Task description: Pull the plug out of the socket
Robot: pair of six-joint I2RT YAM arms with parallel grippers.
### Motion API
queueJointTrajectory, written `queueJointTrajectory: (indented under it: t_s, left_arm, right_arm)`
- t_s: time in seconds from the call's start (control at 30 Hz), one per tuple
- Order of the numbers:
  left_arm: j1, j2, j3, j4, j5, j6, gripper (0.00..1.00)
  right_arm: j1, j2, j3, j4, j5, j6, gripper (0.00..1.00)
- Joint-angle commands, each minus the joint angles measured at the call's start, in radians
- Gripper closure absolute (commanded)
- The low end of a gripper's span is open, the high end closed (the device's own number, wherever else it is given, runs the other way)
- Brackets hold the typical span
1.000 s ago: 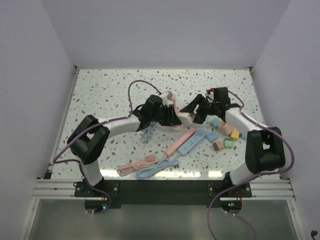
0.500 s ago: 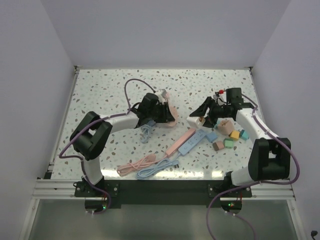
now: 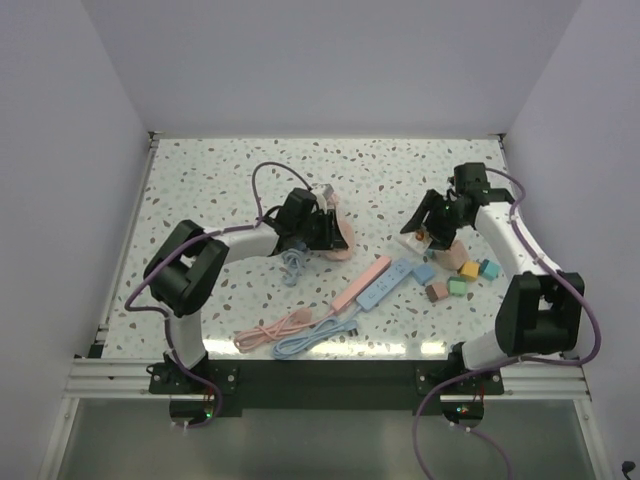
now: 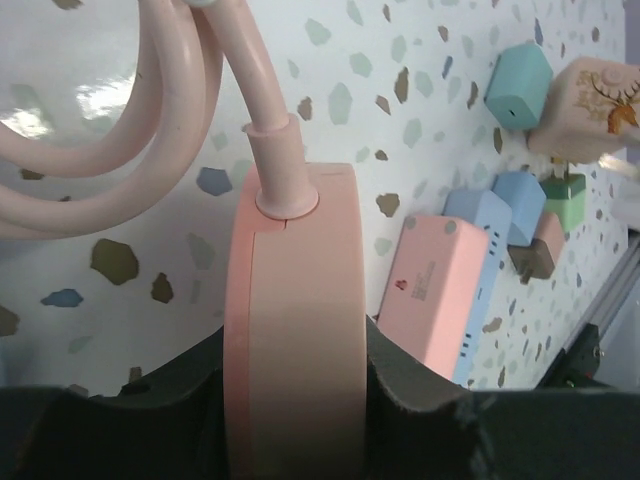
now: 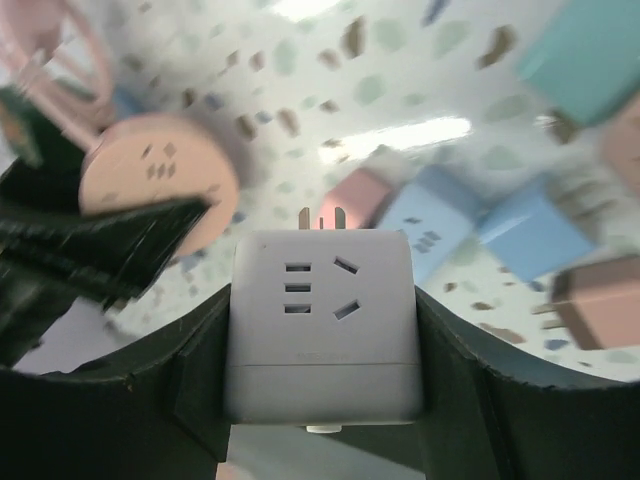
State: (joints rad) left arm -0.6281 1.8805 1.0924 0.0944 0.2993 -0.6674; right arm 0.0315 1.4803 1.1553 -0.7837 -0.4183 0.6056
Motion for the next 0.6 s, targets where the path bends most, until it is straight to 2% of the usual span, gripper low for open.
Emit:
queueJointTrajectory:
  t_s: [0.0, 0.3, 0.33, 0.37, 0.43, 0.47, 0.57]
  left_arm:
    - [-0.015, -0.006, 0.041, 0.079, 0.159, 0.051, 1.00]
    - [-0.030, -0.029, -0.104, 0.004, 0.213, 0.112, 1.00]
    - [-0.031, -0.032, -0.112, 0.004, 0.219, 0.115, 0.97]
    - [-0.033, -0.031, -0.118, -0.004, 0.222, 0.118, 0.89]
    - [-0.036, -0.020, -0.120, -0.021, 0.228, 0.126, 0.84]
    - [-0.036, -0.018, -0.121, -0.027, 0.228, 0.126, 0.70]
    - [-0.038, -0.038, -0.137, -0.031, 0.213, 0.123, 0.47]
  right_arm:
    - [-0.005, 0.040, 0.049, -0.063, 0.355, -0.018, 1.00]
    - [-0.007, 0.161, 0.099, 0.001, 0.516, -0.061, 1.00]
    - [-0.007, 0.173, 0.110, -0.006, 0.519, -0.067, 1.00]
    - [-0.005, 0.202, 0.133, -0.015, 0.530, -0.067, 1.00]
    - [-0.005, 0.219, 0.142, -0.014, 0.538, -0.063, 1.00]
    - [-0.005, 0.228, 0.145, -0.012, 0.559, -0.060, 1.00]
    - [-0.005, 0.252, 0.158, -0.009, 0.588, -0.052, 0.99]
